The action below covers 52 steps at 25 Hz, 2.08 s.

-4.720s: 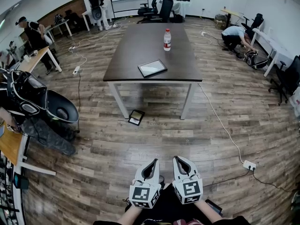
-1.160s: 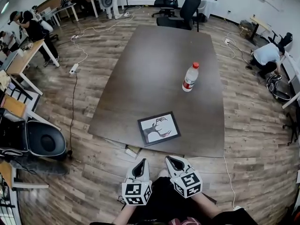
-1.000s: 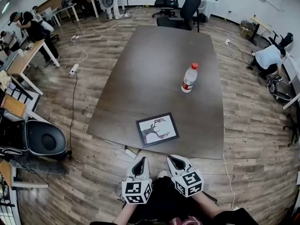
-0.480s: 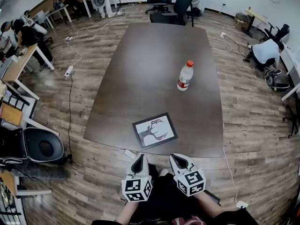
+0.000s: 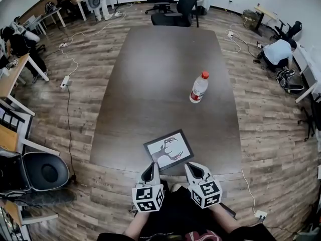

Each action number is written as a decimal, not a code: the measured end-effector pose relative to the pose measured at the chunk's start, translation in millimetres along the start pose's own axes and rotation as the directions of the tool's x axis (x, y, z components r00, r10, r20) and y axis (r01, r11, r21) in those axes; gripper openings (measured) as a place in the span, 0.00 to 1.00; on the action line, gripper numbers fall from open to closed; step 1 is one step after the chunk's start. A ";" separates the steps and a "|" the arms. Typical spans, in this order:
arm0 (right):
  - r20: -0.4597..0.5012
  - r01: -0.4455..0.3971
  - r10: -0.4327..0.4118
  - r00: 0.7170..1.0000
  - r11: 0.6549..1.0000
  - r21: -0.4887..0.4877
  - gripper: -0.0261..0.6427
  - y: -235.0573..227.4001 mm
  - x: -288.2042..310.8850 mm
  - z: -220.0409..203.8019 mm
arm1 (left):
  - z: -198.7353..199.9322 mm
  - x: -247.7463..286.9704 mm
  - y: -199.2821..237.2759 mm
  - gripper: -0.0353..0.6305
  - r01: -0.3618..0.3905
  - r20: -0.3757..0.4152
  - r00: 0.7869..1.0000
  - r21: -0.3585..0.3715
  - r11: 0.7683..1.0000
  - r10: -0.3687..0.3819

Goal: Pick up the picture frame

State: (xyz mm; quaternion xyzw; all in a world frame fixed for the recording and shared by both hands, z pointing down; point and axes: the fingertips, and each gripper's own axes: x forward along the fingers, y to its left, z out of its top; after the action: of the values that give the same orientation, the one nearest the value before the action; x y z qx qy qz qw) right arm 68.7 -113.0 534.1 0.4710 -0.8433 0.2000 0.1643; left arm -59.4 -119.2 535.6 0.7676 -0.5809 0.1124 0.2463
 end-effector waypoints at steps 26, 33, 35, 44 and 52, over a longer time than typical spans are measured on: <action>-0.109 0.194 -0.187 0.976 0.980 0.051 0.14 -45.0 77.9 23.4 | 29.7 66.4 58.3 0.08 0.100 -0.124 0.987 0.002 0.995 -0.099; -0.207 0.164 -0.155 0.966 0.986 0.026 0.33 -65.5 95.1 7.3 | 0.5 77.6 64.0 0.39 0.039 -0.243 0.969 -0.070 0.997 -0.054; -0.265 0.151 -0.139 0.954 0.988 0.025 0.40 -70.5 100.6 -5.7 | -13.0 80.4 66.7 0.42 0.012 -0.309 0.950 -0.082 0.997 -0.037; -0.342 0.143 -0.134 0.930 0.990 0.000 0.30 -90.3 113.2 -23.7 | -41.7 82.3 71.6 0.42 -0.105 -0.447 0.893 -0.114 0.988 0.043; -0.384 0.129 -0.130 0.914 0.991 -0.029 0.23 -92.8 117.8 -36.9 | -54.2 80.6 74.1 0.38 -0.154 -0.497 0.864 -0.110 0.982 0.080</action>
State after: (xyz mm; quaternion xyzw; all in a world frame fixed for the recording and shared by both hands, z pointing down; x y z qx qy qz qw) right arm 92.6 -224.9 637.8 0.4773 -0.7617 0.2762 0.3402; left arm -99.3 -174.2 637.1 0.6573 -0.5518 0.2752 0.4334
